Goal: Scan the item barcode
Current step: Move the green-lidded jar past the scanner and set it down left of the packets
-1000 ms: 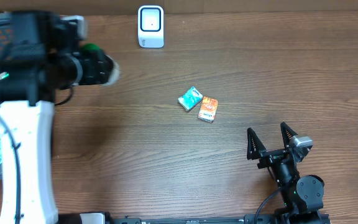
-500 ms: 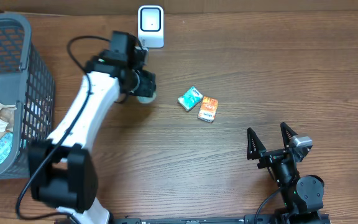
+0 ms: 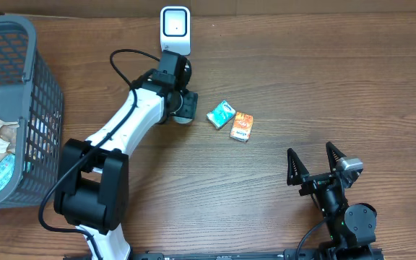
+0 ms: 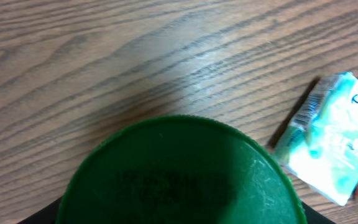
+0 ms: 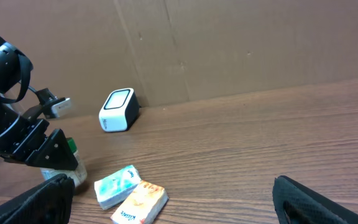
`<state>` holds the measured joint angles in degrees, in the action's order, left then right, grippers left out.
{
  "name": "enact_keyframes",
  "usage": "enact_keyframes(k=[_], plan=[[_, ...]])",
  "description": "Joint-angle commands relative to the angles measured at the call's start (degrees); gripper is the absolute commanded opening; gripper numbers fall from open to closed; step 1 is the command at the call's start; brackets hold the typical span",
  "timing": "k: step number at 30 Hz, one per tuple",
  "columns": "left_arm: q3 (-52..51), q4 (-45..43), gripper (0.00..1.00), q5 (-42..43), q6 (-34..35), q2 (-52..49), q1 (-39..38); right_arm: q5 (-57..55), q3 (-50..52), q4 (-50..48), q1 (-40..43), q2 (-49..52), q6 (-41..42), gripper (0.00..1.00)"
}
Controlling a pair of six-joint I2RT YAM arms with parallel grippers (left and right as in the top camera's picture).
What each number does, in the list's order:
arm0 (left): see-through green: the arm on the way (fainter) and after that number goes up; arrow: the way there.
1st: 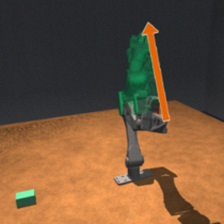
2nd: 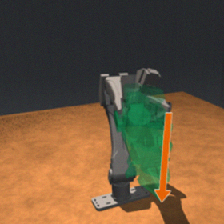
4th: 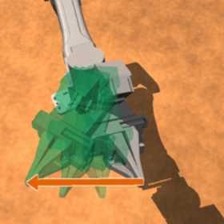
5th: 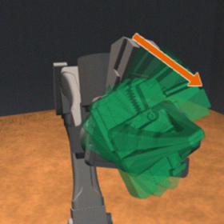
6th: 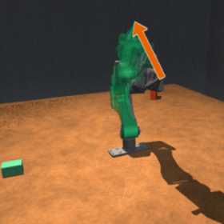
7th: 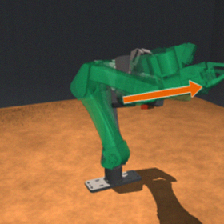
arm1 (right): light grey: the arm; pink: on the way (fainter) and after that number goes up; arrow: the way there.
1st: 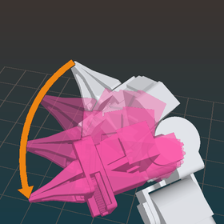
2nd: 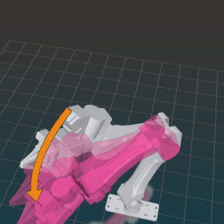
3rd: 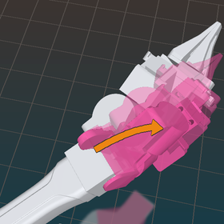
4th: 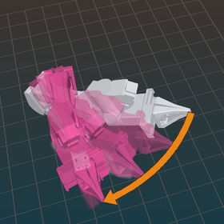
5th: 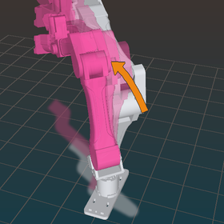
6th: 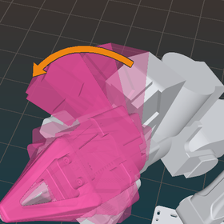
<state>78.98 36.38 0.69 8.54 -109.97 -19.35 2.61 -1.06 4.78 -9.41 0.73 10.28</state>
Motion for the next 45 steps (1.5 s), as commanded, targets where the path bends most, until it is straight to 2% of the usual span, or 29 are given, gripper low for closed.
enact_keyframes(k=[1,7,10,13,14,15,23,28,39,45], plan=[[-0.6,-0.5,0.65,-2.4,0.9,-1.0,-1.1,0.1,0.6,-0.2,0.2,-0.6,-0.1,1.00],[-0.6,-0.9,0.65,-2.3,0.9,-2.9,-1.4,0.1,0.6,-0.2,0.2,-0.6,-0.1,1.00],[-0.6,-0.9,0.68,-2.1,0.9,-2.8,-1.4,0.1,0.6,-0.2,0.2,-0.6,-0.1,1.00],[-0.6,-0.9,0.82,-1.9,1.0,-2.8,-1.4,0.1,0.6,-0.2,0.2,-0.6,-0.1,1.00],[-0.6,-0.8,0.90,-1.7,0.9,-2.8,-1.4,0.1,0.6,-0.2,0.2,-0.6,-0.1,1.00],[-0.6,-0.8,0.92,-1.4,0.9,-2.8,-1.4,0.1,0.6,-0.2,0.2,-0.6,-0.1,1.00],[-0.2,-0.6,1.00,-1.1,0.9,-2.8,-1.3,0.1,0.6,-0.2,0.2,-0.6,-0.1,1.00],[4.3,3.5,1.00,-1.1,1.0,-2.2,-1.3,0.1,0.6,-0.2,0.2,-0.6,-0.1,1.00],[24.2,20.1,1.00,-1.1,3.6,3.4,-1.3,0.1,0.6,-0.2,0.2,-0.6,-0.1,1.00],[28.8,23.2,0.99,-0.9,3.6,9.7,-1.2,0.1,0.6,-0.2,0.2,-0.6,-0.1,1.00]])
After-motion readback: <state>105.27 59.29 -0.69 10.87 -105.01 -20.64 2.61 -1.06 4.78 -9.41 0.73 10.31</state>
